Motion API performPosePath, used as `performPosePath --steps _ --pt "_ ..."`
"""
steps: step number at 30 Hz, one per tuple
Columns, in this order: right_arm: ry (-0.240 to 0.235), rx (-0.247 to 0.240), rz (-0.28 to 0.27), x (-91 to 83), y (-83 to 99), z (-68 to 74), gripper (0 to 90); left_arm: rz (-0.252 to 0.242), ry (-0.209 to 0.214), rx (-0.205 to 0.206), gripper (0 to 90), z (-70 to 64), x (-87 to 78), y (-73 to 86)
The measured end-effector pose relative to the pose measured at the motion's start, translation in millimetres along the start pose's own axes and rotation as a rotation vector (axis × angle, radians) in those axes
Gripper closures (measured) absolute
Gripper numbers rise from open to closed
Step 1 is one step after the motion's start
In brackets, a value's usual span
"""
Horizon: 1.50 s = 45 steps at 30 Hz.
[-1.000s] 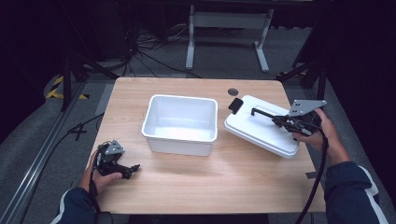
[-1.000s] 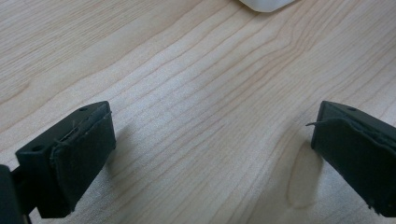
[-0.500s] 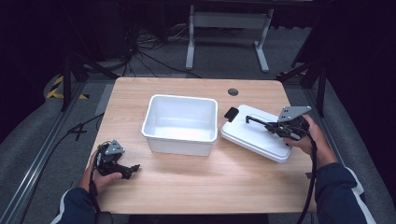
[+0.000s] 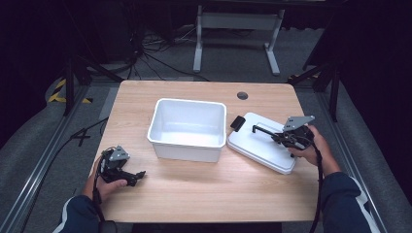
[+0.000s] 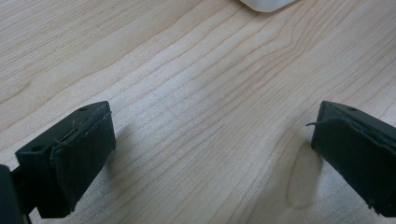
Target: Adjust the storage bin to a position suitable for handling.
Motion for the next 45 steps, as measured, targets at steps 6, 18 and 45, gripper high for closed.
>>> performPosePath --steps 6,18,45 --pt "0.003 0.008 0.007 5.9 3.8 -0.3 83.9 0.0 0.0 -0.001 0.2 0.0 0.0 0.0" --pt "0.015 0.05 -0.009 16.5 2.8 -9.8 82.6 0.005 0.0 0.001 0.2 0.1 -0.4 0.1" --pt "0.051 0.154 -0.079 -20.7 15.6 -3.7 40.2 -0.003 -0.005 0.02 0.3 2.0 -0.4 -0.5"
Point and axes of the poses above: each handheld gripper's, and its own axes: x roughly forward along the jaws, y roughly out of its underside, z roughly to its left, the point moved 6 cm from there along x, roughly forward along the jaws, and after that the axes turned 7 degrees about z, right-handed, at the moved point
